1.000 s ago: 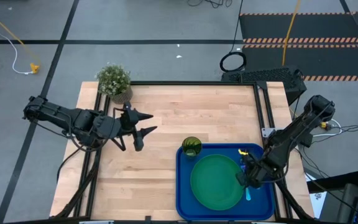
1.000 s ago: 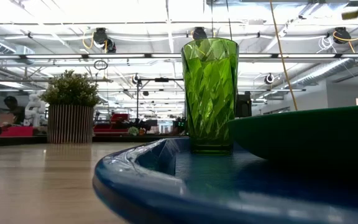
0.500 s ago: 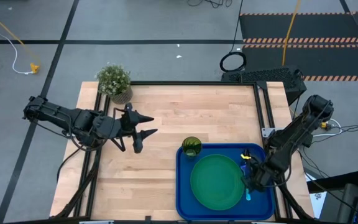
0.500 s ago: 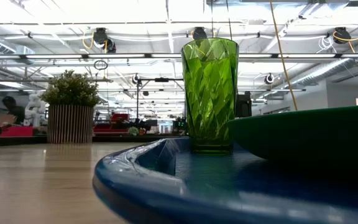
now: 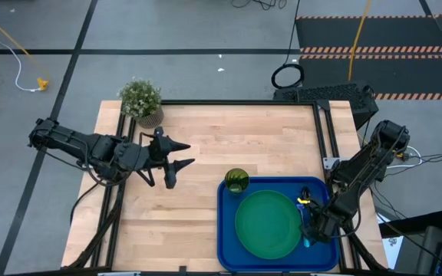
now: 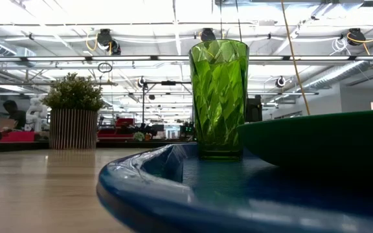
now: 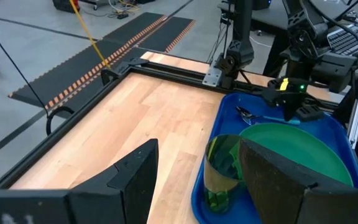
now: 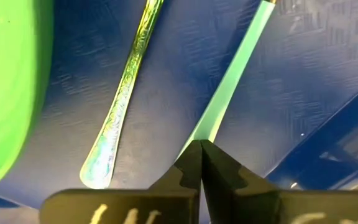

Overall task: Pick and place plate/cup/fork/spoon on tray
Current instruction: Put the blue spoon on the blue tray to the right of the blue fork

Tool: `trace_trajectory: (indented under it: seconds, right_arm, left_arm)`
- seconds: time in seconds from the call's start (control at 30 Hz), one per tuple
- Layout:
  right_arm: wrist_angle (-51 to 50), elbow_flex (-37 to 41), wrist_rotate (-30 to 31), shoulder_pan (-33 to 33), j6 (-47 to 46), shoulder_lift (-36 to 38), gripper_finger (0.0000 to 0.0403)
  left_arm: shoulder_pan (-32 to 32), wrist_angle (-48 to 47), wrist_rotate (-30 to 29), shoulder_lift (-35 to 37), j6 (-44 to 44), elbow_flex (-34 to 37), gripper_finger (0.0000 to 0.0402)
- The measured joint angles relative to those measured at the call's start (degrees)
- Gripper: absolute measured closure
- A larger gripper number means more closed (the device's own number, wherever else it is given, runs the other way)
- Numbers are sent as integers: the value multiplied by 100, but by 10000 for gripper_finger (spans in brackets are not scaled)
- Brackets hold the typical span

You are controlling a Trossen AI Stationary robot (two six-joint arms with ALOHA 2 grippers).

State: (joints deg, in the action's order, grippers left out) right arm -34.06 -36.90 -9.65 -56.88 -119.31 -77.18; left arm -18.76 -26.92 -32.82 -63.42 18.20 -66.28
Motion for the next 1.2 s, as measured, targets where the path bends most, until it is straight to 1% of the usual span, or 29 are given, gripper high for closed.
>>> trace_trajectory:
  seconds: [0.23, 0.37, 0.9, 1.03, 1.2]
  right_arm:
    - [228, 15, -242, -105, -55, -22, 403]
    - [287, 24, -269, -149, -279, -29, 403]
    - [471, 32, -467, -157, -297, -29, 403]
    - [545, 32, -597, -160, -214, -24, 403]
    - [702, 25, -906, -167, -285, 63, 403]
  left_arm:
    - [0, -2, -2, 0, -1, 0, 176]
    - [0, -3, -7, 0, 0, 0, 176]
    - [-2, -83, -28, -2, -2, 0, 176]
    - [-2, -98, -28, -2, 0, 0, 176]
    - [-1, -210, -31, -2, -1, 0, 176]
